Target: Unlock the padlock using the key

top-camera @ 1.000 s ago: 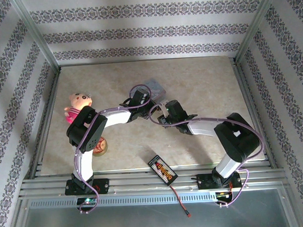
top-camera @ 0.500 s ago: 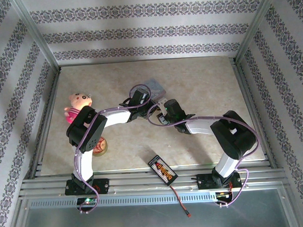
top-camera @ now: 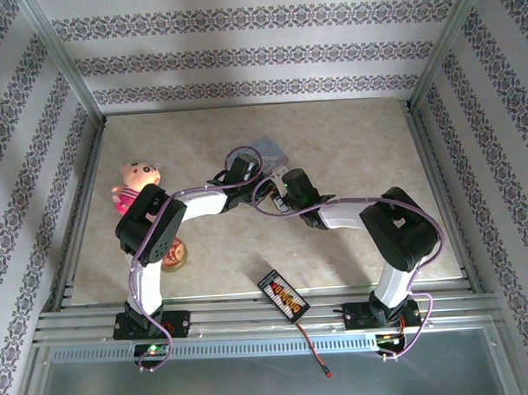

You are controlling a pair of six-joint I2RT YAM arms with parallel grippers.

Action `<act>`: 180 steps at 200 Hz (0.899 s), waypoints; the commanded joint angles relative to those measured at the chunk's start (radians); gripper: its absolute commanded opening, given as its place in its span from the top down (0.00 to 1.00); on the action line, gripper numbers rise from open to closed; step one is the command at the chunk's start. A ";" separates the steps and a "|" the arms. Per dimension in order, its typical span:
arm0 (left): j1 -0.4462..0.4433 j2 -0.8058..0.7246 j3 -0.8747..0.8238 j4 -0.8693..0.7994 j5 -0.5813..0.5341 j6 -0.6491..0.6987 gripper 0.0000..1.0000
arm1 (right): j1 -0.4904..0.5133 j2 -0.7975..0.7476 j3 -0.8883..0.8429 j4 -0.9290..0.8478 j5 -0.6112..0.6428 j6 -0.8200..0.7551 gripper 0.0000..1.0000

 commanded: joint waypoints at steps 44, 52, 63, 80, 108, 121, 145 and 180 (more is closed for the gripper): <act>-0.006 0.028 -0.044 -0.099 0.080 -0.051 0.95 | 0.017 0.042 0.012 0.025 0.008 -0.018 0.94; -0.005 0.028 -0.043 -0.099 0.080 -0.051 0.95 | 0.016 0.040 0.010 0.029 0.004 -0.011 0.96; -0.006 0.028 -0.044 -0.097 0.081 -0.052 0.95 | 0.013 0.040 0.008 0.034 -0.010 0.008 0.99; -0.006 0.028 -0.048 -0.091 0.080 -0.055 0.95 | 0.001 0.040 0.005 0.042 -0.045 0.054 1.00; -0.006 0.028 -0.053 -0.087 0.082 -0.056 0.95 | -0.031 0.048 -0.004 0.081 -0.134 0.153 1.00; -0.006 0.028 -0.053 -0.088 0.081 -0.056 0.95 | -0.048 0.051 -0.009 0.102 -0.178 0.195 1.00; -0.006 0.028 -0.052 -0.089 0.082 -0.055 0.95 | -0.088 0.052 -0.018 0.147 -0.269 0.270 1.00; -0.005 0.028 -0.055 -0.088 0.082 -0.058 0.95 | -0.144 0.054 -0.020 0.173 -0.381 0.346 1.00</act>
